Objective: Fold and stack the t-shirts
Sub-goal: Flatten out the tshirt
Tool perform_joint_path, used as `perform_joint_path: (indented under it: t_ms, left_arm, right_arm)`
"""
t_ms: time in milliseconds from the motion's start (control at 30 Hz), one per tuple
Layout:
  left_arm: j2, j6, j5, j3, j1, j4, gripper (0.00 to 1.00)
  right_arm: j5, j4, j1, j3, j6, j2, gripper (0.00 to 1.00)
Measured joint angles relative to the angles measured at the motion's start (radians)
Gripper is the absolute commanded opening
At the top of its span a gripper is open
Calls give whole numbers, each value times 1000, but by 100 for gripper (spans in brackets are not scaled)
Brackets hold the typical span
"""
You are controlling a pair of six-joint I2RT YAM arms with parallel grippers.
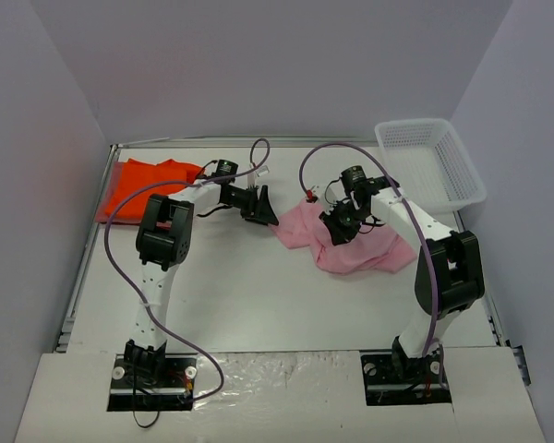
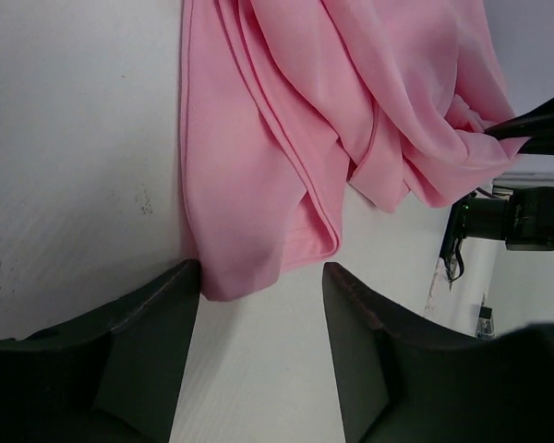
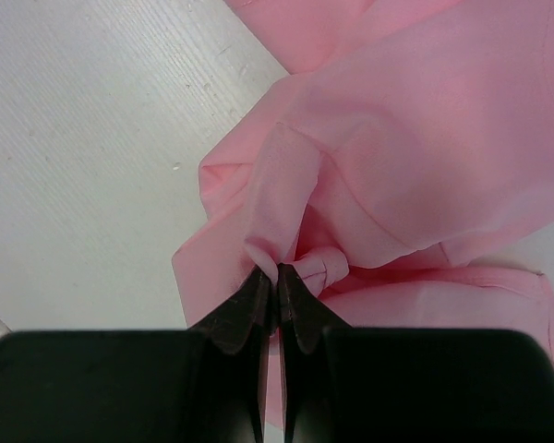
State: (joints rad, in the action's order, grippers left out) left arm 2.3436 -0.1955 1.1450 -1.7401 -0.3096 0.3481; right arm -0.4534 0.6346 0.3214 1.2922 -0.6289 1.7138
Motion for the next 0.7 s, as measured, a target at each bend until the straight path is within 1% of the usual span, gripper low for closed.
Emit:
perform_joint_path:
  t_ms: [33,100,133,233,267,300,467,567,633,700]
  left_arm:
    - [5,0,-1,-5,-5,-3,48]
    - [16,2,-8,-12,-14,-7,40]
    - [20,1,-8,-13,-18,-9,31]
    - [37,7,-19,-16,-31,-8,14]
    - [41,8,-19,-16,-34,-6,5]
    - [45,9,-21,-16,-36,-5,3]
    - [48,16,-15,-20,-39,11,2]
    - [43,58,-39,-39,-39,69,2]
    - [24,108,-90,-52,-37,132,2]
    - [-9,171,-174,-63,-31,209,2]
  right_arm:
    - [0,0,0,0,0,0,0]
    - [0,0,0,0,0,0,0]
    - [0,0,0,-1,0,0,0]
    - [0,0,0,-1,-1,0,0]
    - [0,0,0,-1,-1,0,0]
    - [0,-1,0,-3,-1,0,0]
    - [0,-3,-2,-9,-2,3,0]
    - [1,-3,-8,-9,-1,3,0]
    - [6,-2,-14,-6,2,3,0]
    - [34,5,-19,13,8,3,0]
